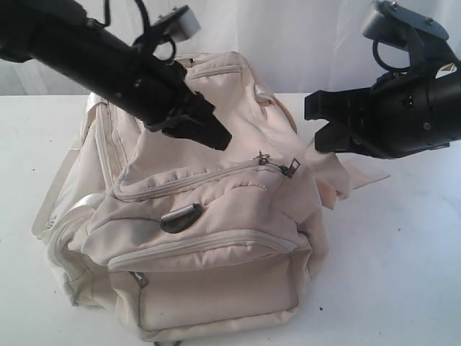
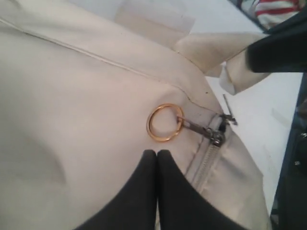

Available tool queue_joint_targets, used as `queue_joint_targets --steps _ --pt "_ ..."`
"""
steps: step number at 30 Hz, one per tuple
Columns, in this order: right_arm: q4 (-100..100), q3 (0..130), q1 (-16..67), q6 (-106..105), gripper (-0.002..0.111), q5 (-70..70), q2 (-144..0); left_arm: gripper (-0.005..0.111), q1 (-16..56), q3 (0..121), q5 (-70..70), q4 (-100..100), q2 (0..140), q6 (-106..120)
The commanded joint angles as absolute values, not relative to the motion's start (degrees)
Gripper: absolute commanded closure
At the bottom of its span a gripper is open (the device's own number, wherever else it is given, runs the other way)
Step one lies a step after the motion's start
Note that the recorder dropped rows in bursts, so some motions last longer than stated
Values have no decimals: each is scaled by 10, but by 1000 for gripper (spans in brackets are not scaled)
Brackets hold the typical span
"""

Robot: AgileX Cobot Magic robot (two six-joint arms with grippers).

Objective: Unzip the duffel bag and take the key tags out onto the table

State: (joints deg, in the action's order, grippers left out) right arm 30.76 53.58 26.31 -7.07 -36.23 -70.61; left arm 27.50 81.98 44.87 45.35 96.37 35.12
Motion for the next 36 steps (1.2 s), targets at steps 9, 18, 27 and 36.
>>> queue_joint_targets --steps 9,18,27,36 --pt "313 541 263 -74 108 -359 -698 29 316 960 507 404 1094 232" --pt "314 541 263 -74 108 -358 -698 32 346 961 471 426 1125 254" --pt "314 541 263 -74 108 -358 -698 32 344 1057 585 324 1109 254" --pt "314 541 263 -74 108 -358 -698 32 346 1066 592 357 1114 259"
